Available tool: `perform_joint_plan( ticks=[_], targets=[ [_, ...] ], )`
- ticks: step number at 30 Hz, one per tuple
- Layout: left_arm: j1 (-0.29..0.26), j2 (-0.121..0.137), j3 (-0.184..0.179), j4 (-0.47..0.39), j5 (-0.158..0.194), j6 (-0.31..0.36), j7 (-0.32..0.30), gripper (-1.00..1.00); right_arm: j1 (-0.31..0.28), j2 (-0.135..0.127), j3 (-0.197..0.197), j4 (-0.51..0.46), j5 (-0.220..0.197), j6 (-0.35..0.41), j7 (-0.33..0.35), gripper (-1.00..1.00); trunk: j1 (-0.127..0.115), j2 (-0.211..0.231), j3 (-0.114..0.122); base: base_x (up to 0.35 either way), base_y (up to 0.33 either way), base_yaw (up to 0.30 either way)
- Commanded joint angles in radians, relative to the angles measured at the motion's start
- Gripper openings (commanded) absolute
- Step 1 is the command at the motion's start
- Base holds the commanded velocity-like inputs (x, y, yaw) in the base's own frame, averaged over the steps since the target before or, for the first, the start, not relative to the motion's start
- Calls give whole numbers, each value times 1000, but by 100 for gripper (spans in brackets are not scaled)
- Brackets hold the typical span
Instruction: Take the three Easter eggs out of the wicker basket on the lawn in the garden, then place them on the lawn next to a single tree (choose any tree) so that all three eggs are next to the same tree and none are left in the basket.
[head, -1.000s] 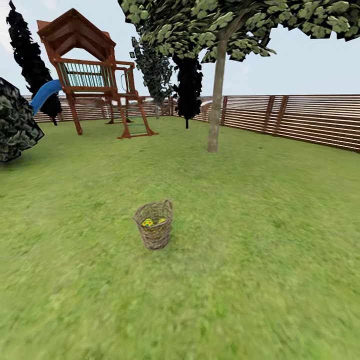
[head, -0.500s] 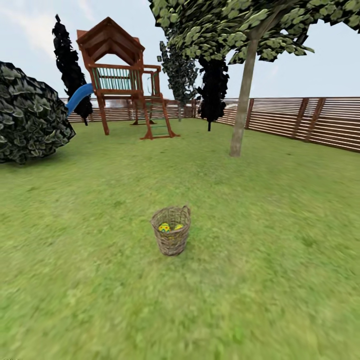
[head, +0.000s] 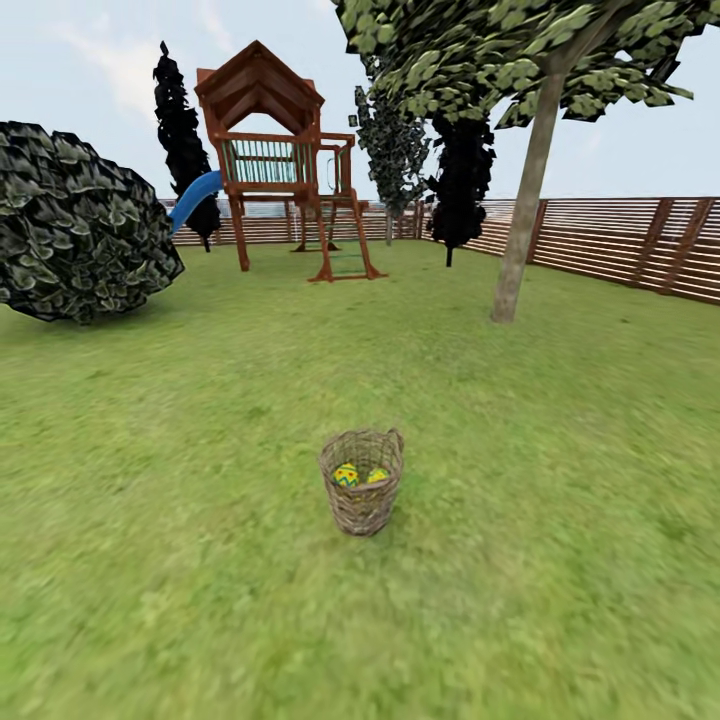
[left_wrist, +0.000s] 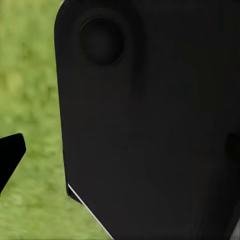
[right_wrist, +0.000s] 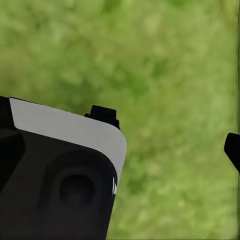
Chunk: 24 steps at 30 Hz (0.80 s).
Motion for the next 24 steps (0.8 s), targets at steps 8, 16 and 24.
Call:
perform_joint_plan(
  ticks=[8,16,24],
  targets=[
    [1,-1,1,-2,0,-1,1,100,-1,0,0,1,5,-3,-1,100,1,0,-1,320,-84,3],
    [1,-3,-1,-2,-1,-1,1,100,-1,-10,3,2,7,-2,-2,100,1,0,-1,321,-84,0],
    [1,-2,-1,-2,-1,-1,1,100,-1,-10,0,-5,13,-3,-2,100,1,0,-1,321,-84,0]
  ],
)
